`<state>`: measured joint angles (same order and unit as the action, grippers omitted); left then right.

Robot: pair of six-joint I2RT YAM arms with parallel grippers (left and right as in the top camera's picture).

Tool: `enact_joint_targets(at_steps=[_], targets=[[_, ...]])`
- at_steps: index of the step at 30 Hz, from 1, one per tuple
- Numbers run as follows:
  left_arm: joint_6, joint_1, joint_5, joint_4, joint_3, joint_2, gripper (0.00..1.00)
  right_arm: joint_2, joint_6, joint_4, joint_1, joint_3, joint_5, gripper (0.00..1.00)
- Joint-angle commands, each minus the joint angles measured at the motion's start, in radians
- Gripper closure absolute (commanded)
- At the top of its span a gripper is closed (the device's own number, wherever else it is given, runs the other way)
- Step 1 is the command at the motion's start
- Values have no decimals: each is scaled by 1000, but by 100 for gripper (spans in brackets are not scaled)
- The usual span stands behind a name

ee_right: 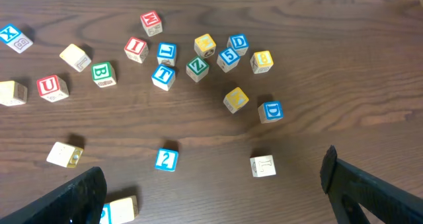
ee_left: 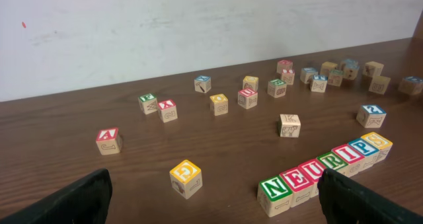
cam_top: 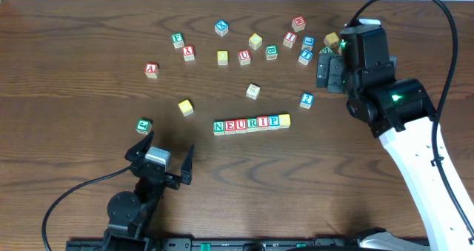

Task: Spell out NEURIPS

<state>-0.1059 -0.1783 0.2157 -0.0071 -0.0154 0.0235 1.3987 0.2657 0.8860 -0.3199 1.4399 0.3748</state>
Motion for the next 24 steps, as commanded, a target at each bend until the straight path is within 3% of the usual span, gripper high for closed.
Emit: enact_joint_targets(at_steps=[1, 24], targets=[[-10, 5, 35, -44, 11, 2, 2, -4, -13, 0, 4, 11, 11, 1], [-10, 5, 35, -41, 11, -22, 2, -4, -13, 0, 4, 11, 11, 1]])
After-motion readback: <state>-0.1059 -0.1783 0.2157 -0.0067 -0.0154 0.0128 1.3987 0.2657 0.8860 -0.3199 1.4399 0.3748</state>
